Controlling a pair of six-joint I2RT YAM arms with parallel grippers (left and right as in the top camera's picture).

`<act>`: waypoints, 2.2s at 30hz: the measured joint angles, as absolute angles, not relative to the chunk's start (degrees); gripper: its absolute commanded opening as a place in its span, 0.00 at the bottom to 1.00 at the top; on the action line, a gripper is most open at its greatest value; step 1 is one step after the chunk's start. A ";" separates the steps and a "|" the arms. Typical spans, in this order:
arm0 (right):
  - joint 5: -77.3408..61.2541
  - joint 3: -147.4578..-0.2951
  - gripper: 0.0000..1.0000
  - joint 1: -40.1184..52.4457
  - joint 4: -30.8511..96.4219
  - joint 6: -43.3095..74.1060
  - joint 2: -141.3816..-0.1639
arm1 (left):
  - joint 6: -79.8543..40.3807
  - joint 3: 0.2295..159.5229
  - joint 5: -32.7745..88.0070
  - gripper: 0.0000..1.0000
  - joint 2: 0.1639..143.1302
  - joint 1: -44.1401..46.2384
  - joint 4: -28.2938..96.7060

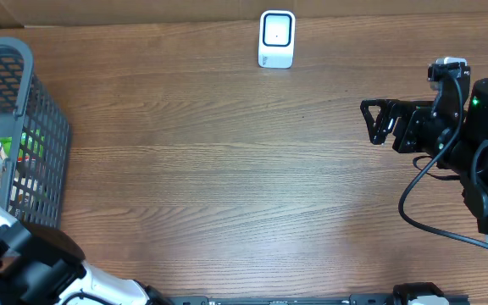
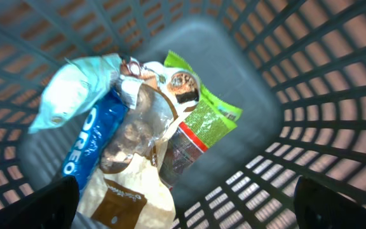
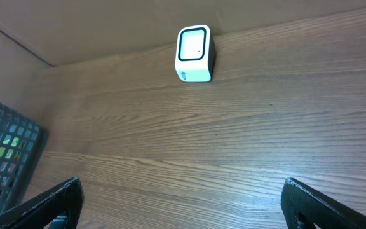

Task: Scan the item barcode
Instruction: 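Raise the left gripper and reach down into the grey basket, then grasp the cream-coloured snack bag with the left gripper and lift it out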

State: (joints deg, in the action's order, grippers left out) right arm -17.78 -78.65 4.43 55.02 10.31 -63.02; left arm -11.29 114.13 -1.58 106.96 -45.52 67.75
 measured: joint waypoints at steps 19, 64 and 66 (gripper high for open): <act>-17.80 -78.65 1.00 4.43 55.09 10.48 -63.02 | -11.70 114.13 -2.46 0.87 119.20 -45.52 67.53; -18.22 -78.65 1.00 4.43 57.06 13.50 -63.55 | -11.75 109.71 -10.55 0.04 127.85 -47.05 67.26; -18.24 -78.65 1.00 4.43 57.06 13.50 -63.55 | -11.75 109.54 -10.96 0.04 127.81 -47.13 67.26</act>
State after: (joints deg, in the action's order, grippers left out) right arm -18.24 -78.65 4.43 57.06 13.50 -63.55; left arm -11.75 109.54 -10.96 127.81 -47.13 67.26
